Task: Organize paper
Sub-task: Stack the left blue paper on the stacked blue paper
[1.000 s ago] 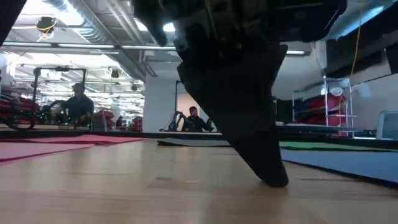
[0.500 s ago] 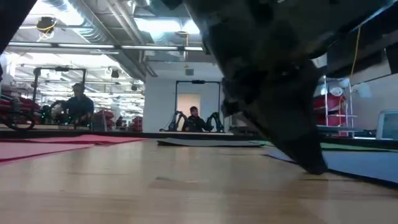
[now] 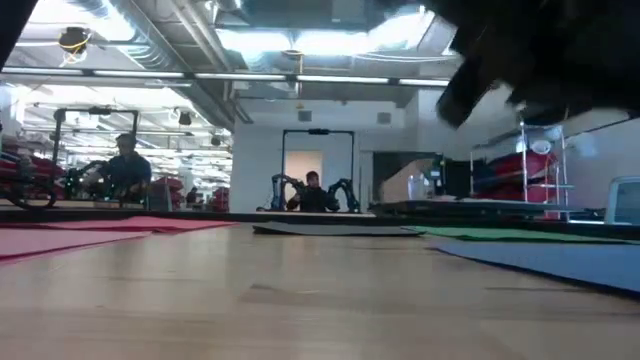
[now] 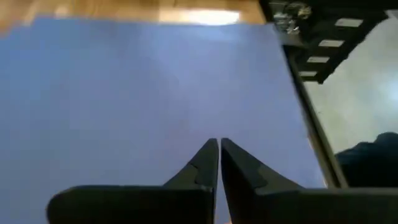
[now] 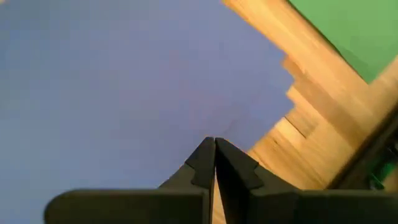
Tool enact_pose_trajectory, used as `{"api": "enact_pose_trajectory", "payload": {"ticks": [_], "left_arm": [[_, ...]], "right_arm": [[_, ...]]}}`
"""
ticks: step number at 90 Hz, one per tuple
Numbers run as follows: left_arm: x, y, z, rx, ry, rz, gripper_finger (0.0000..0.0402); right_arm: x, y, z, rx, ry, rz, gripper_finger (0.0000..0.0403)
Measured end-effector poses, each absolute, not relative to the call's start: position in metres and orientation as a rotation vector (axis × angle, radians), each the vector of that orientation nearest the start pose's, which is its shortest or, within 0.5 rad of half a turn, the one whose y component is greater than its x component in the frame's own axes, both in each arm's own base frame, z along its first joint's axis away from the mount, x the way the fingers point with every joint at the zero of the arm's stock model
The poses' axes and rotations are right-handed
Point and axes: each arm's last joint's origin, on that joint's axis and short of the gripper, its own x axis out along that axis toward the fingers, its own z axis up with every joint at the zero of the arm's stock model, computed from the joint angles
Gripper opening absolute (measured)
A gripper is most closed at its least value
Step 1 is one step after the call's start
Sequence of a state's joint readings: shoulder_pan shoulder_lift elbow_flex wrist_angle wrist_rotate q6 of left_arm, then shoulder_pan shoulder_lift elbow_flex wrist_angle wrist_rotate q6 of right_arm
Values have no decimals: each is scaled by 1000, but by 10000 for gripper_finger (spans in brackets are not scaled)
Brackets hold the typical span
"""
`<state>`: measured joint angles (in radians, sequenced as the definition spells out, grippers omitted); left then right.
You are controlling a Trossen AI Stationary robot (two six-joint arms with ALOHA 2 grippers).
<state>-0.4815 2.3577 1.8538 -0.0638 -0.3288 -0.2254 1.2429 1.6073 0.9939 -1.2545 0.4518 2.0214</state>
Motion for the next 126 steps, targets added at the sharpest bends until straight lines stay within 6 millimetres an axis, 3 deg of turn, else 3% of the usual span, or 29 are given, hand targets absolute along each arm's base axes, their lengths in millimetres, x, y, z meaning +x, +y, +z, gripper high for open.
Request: {"api": "enact_pose_trajectory", "payload": {"ticks": [24,56,77,100,126], "left_arm": [[462,-271,218,157,249,-150,0],[466,-274,228,108,141,-512,0],[463,-278,229,118,120,-677,0],[463,-276,227,122,134,-747,0],[465,-272,225,106,162,-821,0]], "right_arm": [[78,226,190,257,780,-557,0],[75,240,195,139,477,-307,0],[79,255,195,89,457,-202,0],[82,266,196,92,456,-139,0],[102,269,196,29,498,-123,0]]}}
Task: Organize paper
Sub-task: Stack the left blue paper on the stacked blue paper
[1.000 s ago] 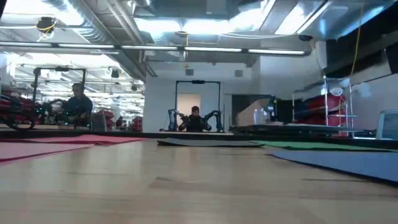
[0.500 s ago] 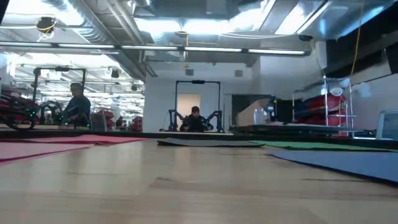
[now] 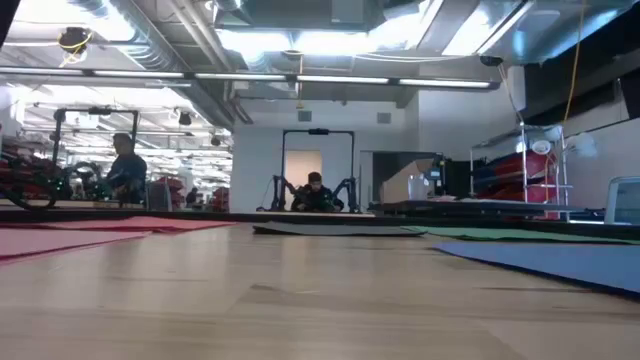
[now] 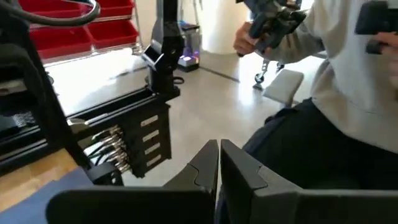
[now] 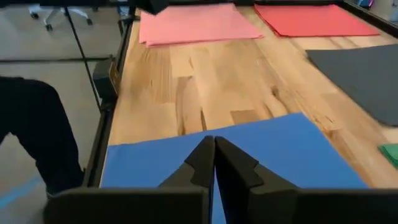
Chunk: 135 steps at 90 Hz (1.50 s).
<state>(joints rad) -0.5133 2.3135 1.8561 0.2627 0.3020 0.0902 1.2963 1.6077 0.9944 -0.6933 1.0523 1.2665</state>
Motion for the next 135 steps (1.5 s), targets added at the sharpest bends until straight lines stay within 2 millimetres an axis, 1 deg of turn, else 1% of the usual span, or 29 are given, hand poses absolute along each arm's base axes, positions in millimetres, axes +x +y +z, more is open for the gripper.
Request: {"api": "enact_pose_trajectory", "payload": {"ticks": [26,37,50,64,74,87,98,106,117,127,135], "left_arm": [[464,-272,224,107,174,-859,0],[463,-272,224,115,180,-861,0],[458,-276,233,128,173,-873,0],[448,-283,242,151,183,-890,0],[442,-289,245,165,197,-881,0],[433,-296,250,215,230,-806,0],[425,-298,255,250,268,-727,0],[418,-299,264,272,287,-677,0],[408,-300,279,309,279,-621,0],[404,-298,282,350,313,-564,0],[404,-292,284,345,332,-540,0]], "right_arm": [[126,268,202,-44,574,-58,0],[139,264,210,-76,598,-15,0],[159,254,221,-114,635,59,0],[185,237,234,-165,657,140,0],[205,220,242,-194,667,201,0],[230,193,249,-235,676,253,0],[250,171,254,-271,643,291,0],[262,156,258,-289,610,325,0],[274,139,261,-312,577,361,0],[281,127,264,-315,546,394,0],[284,119,265,-319,545,411,0]]}}
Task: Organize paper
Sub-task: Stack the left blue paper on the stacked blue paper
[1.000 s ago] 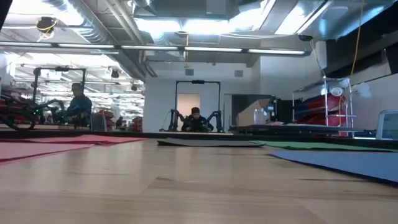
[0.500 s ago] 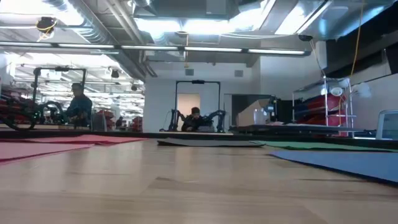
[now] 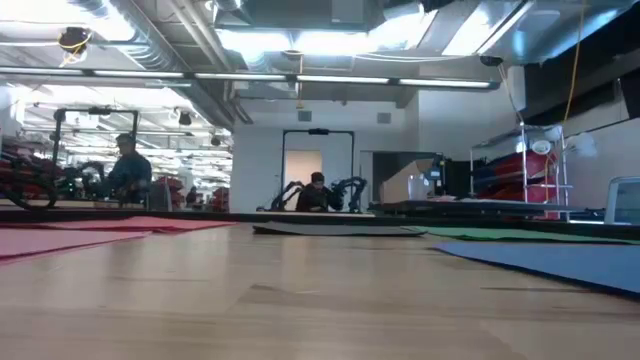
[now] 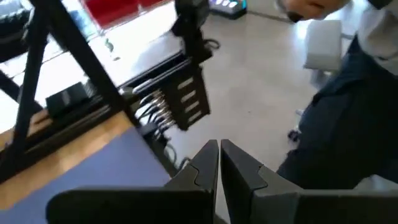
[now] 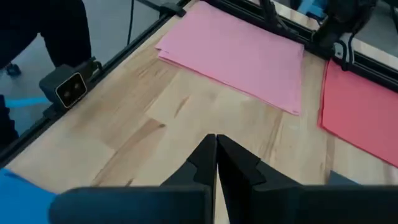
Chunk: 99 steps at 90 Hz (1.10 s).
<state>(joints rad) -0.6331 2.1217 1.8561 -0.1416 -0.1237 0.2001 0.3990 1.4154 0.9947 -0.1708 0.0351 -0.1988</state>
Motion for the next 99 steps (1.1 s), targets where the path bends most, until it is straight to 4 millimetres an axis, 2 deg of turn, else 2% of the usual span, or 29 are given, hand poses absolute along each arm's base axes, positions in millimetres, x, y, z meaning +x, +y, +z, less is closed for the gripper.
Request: {"api": "enact_pose_trajectory", "payload": {"ticks": [16,26,36,46,62,75,88,99], "left_arm": [[402,-283,285,372,384,-530,0],[393,-270,280,343,415,-513,0],[376,-253,267,277,415,-488,0],[350,-234,255,200,358,-463,0],[301,-202,244,106,300,-372,0],[270,-181,241,75,303,-273,0],[254,-164,237,22,319,-233,0],[252,-154,234,-12,327,-200,0]], "right_arm": [[285,105,268,-331,543,420,0],[281,98,270,-327,532,421,0],[275,93,268,-321,531,419,0],[268,89,267,-312,529,402,0],[257,85,265,-268,543,367,0],[243,80,264,-230,566,323,0],[224,72,267,-187,620,261,0],[208,66,273,-160,639,234,0]]}}
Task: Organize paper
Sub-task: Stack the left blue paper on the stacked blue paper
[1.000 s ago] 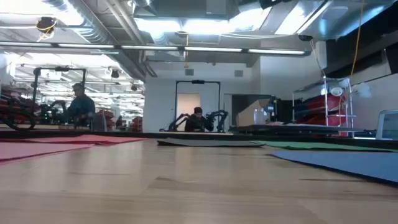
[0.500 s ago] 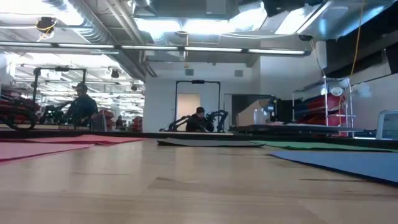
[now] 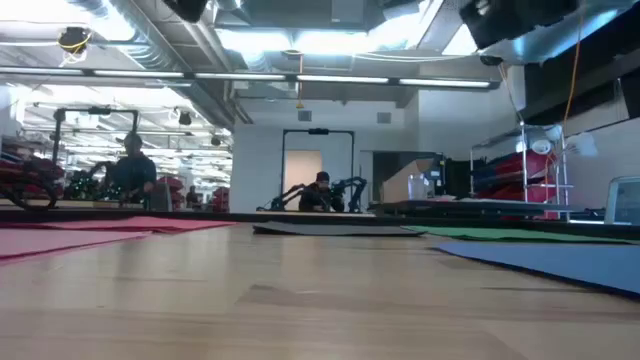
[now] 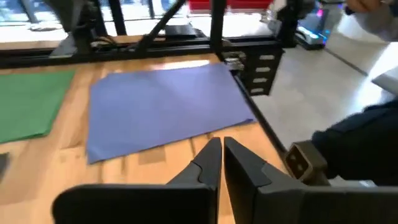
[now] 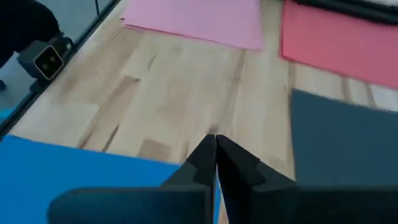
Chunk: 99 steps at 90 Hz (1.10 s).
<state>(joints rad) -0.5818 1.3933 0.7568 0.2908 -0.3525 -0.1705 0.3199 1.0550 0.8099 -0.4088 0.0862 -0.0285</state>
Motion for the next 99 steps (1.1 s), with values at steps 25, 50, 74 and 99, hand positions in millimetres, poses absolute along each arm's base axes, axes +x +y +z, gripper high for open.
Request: {"api": "enact_pose_trajectory", "payload": {"ticks": [25,50,74,99], "left_arm": [[263,-131,230,-37,366,-105,0],[276,-98,222,-205,445,25,0],[290,-94,189,-272,594,-1,0],[315,-95,169,-279,622,17,0]], "right_arm": [[172,54,284,-150,547,230,0],[139,43,277,-11,559,187,0],[122,37,252,178,900,23,0],[106,36,242,374,1142,-12,0]]}}
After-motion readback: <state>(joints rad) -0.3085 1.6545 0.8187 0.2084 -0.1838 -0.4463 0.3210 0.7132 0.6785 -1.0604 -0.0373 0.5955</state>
